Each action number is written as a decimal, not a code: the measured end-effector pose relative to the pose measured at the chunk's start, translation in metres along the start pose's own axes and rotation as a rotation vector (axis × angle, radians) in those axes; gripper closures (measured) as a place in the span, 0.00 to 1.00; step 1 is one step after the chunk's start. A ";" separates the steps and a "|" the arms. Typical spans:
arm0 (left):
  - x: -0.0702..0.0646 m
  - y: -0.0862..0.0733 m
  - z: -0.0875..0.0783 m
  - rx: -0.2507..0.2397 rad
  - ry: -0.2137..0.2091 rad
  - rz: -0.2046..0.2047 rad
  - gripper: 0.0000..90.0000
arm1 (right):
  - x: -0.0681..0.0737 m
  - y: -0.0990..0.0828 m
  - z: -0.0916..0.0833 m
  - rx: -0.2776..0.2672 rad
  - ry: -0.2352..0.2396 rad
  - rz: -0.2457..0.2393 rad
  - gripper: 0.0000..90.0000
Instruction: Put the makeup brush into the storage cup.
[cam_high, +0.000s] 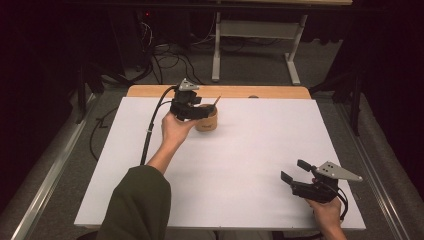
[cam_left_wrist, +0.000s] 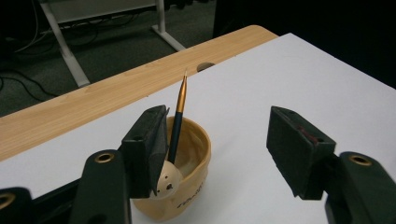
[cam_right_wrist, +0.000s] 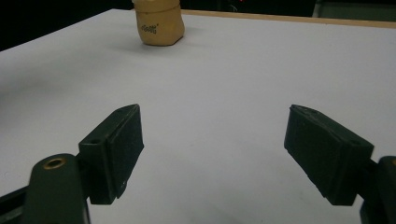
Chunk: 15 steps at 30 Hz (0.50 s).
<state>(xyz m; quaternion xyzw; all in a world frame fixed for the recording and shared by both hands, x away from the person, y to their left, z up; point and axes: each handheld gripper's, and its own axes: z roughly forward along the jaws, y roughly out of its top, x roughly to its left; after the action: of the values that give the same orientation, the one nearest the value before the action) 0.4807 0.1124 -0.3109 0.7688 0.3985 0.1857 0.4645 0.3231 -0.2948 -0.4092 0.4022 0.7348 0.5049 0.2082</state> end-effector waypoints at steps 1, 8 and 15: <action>0.000 0.000 -0.001 -0.003 -0.001 0.000 0.43 | 0.000 0.000 0.000 0.000 0.000 0.001 0.24; -0.002 -0.006 -0.009 -0.024 -0.007 -0.004 0.42 | 0.000 0.000 -0.001 -0.014 0.002 0.005 0.24; -0.004 -0.010 -0.016 -0.036 -0.020 0.004 0.41 | 0.000 0.000 -0.001 -0.014 0.002 0.005 0.23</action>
<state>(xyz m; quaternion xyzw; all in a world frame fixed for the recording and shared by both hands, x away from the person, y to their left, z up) 0.4634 0.1214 -0.3109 0.7629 0.3889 0.1862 0.4818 0.3227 -0.2952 -0.4085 0.4021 0.7303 0.5111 0.2092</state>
